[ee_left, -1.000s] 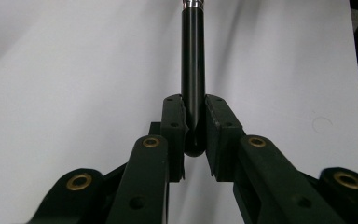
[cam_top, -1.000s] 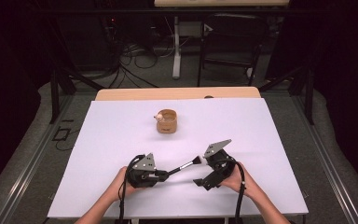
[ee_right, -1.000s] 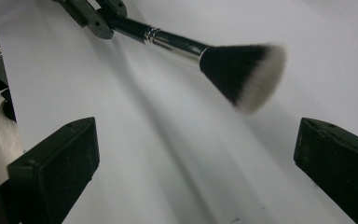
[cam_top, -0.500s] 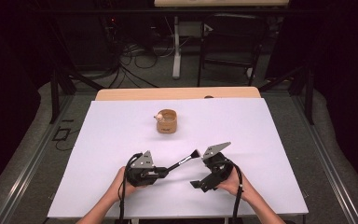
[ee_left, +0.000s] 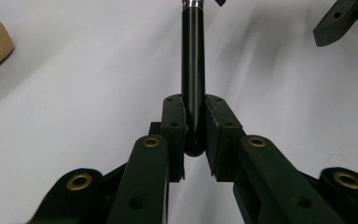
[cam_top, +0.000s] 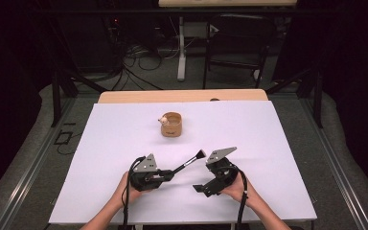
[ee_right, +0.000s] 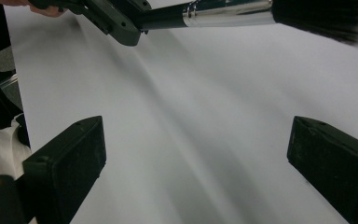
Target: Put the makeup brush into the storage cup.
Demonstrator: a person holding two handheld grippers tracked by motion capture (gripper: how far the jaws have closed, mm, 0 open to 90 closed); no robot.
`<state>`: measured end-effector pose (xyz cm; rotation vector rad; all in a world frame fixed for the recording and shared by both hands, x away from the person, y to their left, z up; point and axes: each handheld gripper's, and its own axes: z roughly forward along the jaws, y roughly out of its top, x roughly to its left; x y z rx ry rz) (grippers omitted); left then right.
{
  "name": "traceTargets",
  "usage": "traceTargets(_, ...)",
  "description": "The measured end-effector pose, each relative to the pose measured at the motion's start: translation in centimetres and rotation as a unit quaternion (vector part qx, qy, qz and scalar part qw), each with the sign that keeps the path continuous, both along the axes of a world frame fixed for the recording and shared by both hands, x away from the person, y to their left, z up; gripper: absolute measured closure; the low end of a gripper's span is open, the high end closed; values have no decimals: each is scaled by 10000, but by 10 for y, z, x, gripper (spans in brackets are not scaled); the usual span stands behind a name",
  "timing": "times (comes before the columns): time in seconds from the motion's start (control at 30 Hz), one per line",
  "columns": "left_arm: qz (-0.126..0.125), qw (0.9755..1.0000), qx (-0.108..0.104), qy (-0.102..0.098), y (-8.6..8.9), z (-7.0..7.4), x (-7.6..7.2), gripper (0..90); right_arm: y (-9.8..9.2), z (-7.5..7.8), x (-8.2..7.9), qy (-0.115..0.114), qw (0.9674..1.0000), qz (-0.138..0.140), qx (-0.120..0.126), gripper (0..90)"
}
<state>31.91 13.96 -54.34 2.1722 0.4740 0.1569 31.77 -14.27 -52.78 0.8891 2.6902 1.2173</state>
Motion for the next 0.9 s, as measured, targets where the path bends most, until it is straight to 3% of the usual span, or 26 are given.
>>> traceTargets(0.27, 127, 9999, -82, -82, -3, -1, -1, 791, 2, 3, -1, -201, 9993, -172, 274, 199)
traceTargets(0.6, 169, 9997, -82, -175, -8, -2, -2, 791, 6, 7, 3, -439, 9953, -499, 706, 300)
traceTargets(0.8, 198, 9993, -48, -304, -11, -1, -4, 790, 8, 8, 9, -441, 9918, -757, 929, 393)
traceTargets(0.9, 225, 9992, -67, -335, -12, -1, -4, 791, 7, 10, 11, -297, 9895, -872, 1113, 416)
